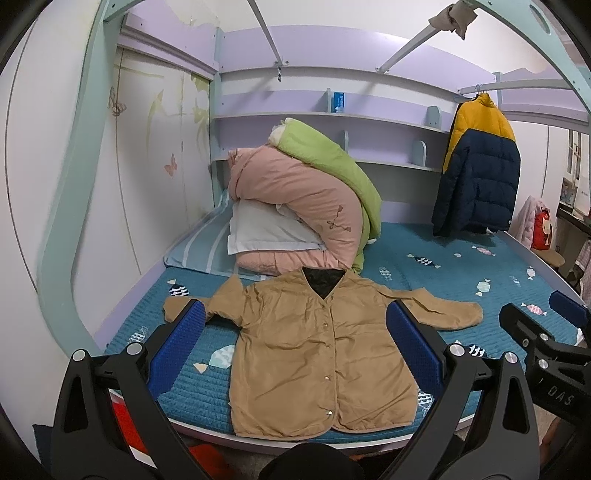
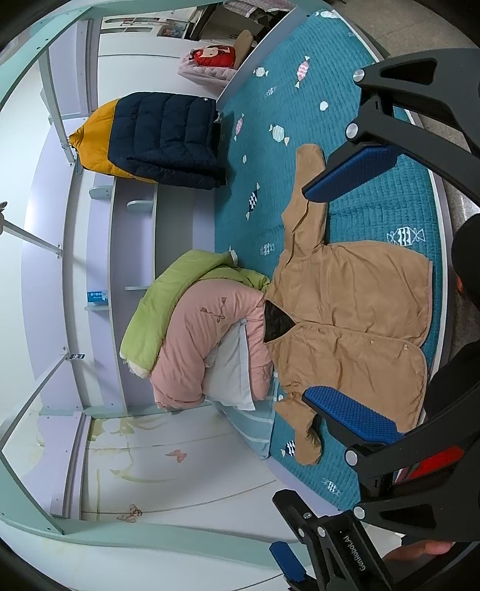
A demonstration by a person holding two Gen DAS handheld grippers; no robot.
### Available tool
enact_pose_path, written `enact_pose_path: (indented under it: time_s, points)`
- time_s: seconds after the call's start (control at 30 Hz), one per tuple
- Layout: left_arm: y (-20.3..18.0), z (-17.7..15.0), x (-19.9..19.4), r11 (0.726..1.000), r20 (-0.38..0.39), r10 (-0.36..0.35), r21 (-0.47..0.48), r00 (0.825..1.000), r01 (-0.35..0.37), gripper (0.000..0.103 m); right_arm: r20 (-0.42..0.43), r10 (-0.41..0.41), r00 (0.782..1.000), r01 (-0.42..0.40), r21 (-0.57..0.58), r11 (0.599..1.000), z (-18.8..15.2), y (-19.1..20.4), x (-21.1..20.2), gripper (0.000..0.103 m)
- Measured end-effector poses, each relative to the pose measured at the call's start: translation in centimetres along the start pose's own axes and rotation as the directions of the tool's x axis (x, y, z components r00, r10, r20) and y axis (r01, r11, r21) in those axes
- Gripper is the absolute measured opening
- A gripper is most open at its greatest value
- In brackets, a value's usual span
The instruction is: Fold large clothes
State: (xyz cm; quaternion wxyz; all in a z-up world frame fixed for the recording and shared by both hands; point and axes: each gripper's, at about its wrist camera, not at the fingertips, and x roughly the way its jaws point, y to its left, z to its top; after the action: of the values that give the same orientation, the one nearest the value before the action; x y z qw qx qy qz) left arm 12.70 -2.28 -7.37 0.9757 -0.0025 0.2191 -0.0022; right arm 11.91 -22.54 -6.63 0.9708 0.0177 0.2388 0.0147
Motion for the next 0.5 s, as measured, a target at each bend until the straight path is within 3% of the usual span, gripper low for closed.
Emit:
enact_pose_path:
  time_s: [0.5]
  points:
    - [0.0,0.2,7.9,0.999,-0.061,0.03,0.037,0.998,-0.028,0.098,-0.04,0.018,0.999,-0.016,0.06,0.998,0.1,-0.2,8.1,0.096]
